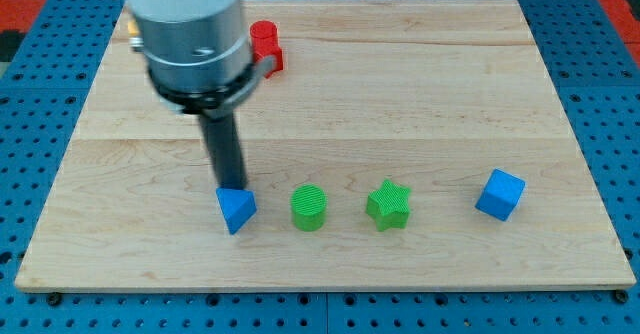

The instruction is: Move your arm towards the left side of the board

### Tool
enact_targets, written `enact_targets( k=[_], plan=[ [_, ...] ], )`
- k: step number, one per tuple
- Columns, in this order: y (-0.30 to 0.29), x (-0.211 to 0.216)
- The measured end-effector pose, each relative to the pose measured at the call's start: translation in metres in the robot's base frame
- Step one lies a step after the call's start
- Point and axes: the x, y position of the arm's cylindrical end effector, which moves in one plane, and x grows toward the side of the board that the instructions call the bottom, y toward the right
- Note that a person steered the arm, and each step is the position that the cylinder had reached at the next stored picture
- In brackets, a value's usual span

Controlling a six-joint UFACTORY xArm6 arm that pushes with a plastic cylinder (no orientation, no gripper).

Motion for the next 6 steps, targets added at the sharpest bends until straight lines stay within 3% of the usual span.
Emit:
enact_targets(
  k=[2, 3, 4, 6],
  plan=[
    [-0.007, -0.084],
    [0.069, -0.071],
    [0.097, -0.071],
    [0.097, -0.067]
  ],
)
